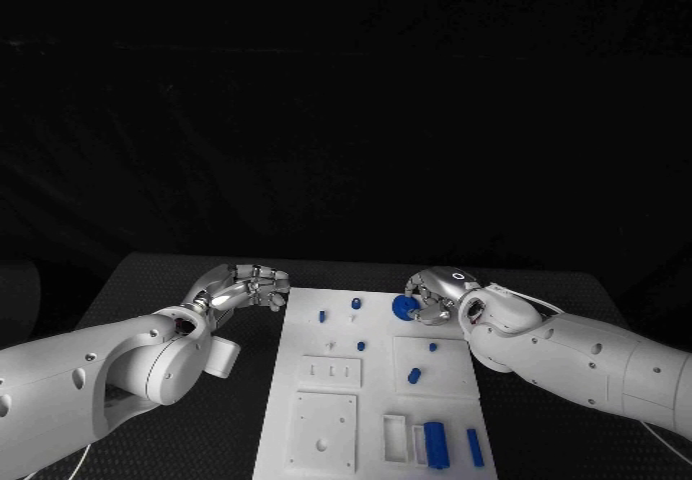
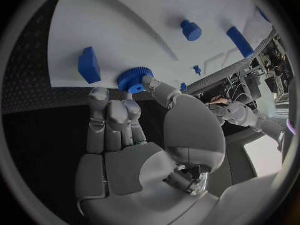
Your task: Assemble the parts on the task board
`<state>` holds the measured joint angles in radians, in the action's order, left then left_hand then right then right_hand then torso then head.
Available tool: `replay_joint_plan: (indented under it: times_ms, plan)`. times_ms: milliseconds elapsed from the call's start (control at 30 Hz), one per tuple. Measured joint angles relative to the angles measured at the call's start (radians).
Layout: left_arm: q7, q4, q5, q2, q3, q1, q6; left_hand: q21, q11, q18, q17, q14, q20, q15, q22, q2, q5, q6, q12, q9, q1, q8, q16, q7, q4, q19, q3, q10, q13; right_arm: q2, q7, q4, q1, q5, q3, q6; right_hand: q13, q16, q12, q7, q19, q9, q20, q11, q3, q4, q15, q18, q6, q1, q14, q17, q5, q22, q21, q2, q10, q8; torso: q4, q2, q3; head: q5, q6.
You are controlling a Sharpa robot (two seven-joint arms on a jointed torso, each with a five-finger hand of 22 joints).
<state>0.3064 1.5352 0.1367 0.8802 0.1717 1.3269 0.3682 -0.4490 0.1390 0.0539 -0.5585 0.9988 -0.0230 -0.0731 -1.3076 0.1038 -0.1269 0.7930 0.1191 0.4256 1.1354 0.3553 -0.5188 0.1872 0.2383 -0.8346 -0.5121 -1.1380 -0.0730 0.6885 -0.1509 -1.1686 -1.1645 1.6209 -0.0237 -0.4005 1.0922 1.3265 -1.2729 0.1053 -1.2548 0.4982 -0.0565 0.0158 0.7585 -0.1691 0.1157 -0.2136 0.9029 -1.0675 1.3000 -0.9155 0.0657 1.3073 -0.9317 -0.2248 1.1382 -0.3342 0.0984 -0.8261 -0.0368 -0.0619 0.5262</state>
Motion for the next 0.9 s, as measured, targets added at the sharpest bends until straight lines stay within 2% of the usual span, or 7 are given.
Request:
replay_joint_plan:
  times_ms: [167, 400, 600, 700, 900]
  plan:
    - [-0.001, 0.0, 0.001, 0.0, 0.0, 0.0, 0.0, 0.0, 0.0, 0.0, 0.0, 0.0, 0.0, 0.0, 0.0, 0.0, 0.0, 0.0, 0.0, 0.0, 0.0, 0.0, 0.0, 0.0, 0.0, 0.0, 0.0, 0.0, 0.0, 0.001, -0.015, -0.013, 0.003, 0.019, -0.002, -0.009, 0.006, 0.0, 0.0, -0.01, 0.001, 0.01, 0.001, 0.001, -0.005, 0.011, 0.001, 0.0, 0.01, 0.019, 0.001, -0.002, 0.0, 0.0, -0.005, -0.019, 0.008, -0.006, 0.0006, 0.0, -0.0002, 0.0, 0.0]
    - [-0.001, 0.001, 0.001, 0.001, 0.0, 0.0, 0.0, 0.0, 0.004, -0.001, -0.001, 0.0, 0.0, 0.0, 0.0, 0.0, 0.0, 0.0, -0.004, 0.001, 0.0, -0.004, 0.0, 0.0, 0.0, 0.0, 0.0, 0.004, 0.0, 0.012, -0.033, -0.035, 0.007, 0.034, -0.005, -0.026, 0.011, 0.0, -0.005, -0.023, 0.001, 0.009, 0.001, 0.004, -0.002, 0.019, 0.004, -0.001, 0.024, 0.02, 0.004, -0.004, 0.0, 0.0, -0.005, -0.02, 0.015, -0.006, -0.0001, 0.0, -0.0016, -0.001, -0.001]
    - [-0.002, 0.005, 0.001, 0.003, 0.0, 0.0, 0.0, 0.0, 0.004, -0.001, -0.002, 0.0, 0.0, 0.0, 0.0, 0.0, 0.0, 0.0, -0.004, 0.001, 0.0, -0.004, 0.004, 0.0, 0.0, 0.0, 0.0, 0.004, 0.0, 0.031, -0.051, -0.08, 0.011, 0.06, -0.006, -0.044, 0.013, 0.0, -0.005, -0.025, 0.001, 0.01, 0.001, 0.004, 0.002, 0.023, 0.007, -0.002, 0.025, 0.02, 0.001, -0.005, 0.009, 0.0, -0.005, -0.02, 0.015, -0.006, -0.0012, 0.001, -0.0021, -0.001, -0.004]
    - [-0.002, 0.005, 0.002, 0.004, 0.0, 0.0, 0.0, 0.0, 0.004, -0.001, -0.002, 0.0, 0.003, 0.0, 0.0, 0.0, 0.0, 0.0, -0.004, 0.001, 0.0, -0.004, 0.004, 0.0, 0.0, 0.003, 0.0, 0.004, 0.0, 0.035, -0.06, -0.104, 0.011, 0.083, -0.003, -0.057, 0.015, 0.0, -0.005, -0.025, 0.001, 0.01, 0.001, 0.009, 0.005, 0.026, 0.007, -0.003, 0.025, 0.021, 0.001, -0.006, 0.009, 0.0, -0.005, -0.022, 0.02, -0.006, -0.0013, 0.002, -0.0021, 0.0, -0.005]
    - [-0.002, 0.007, 0.002, 0.006, 0.0, 0.0, 0.0, 0.0, 0.004, -0.001, -0.002, 0.0, 0.003, 0.0, 0.0, 0.0, 0.0, 0.0, -0.004, 0.001, 0.0, -0.004, 0.004, 0.0, 0.0, 0.003, 0.0, 0.004, 0.0, 0.034, -0.075, -0.152, 0.009, 0.145, -0.001, -0.082, 0.016, 0.0, -0.005, -0.027, 0.001, 0.013, 0.002, 0.008, 0.02, 0.041, 0.009, -0.003, 0.027, 0.015, 0.003, -0.009, 0.008, 0.0, -0.005, -0.027, 0.026, -0.005, -0.0009, 0.002, -0.0025, 0.0, -0.006]
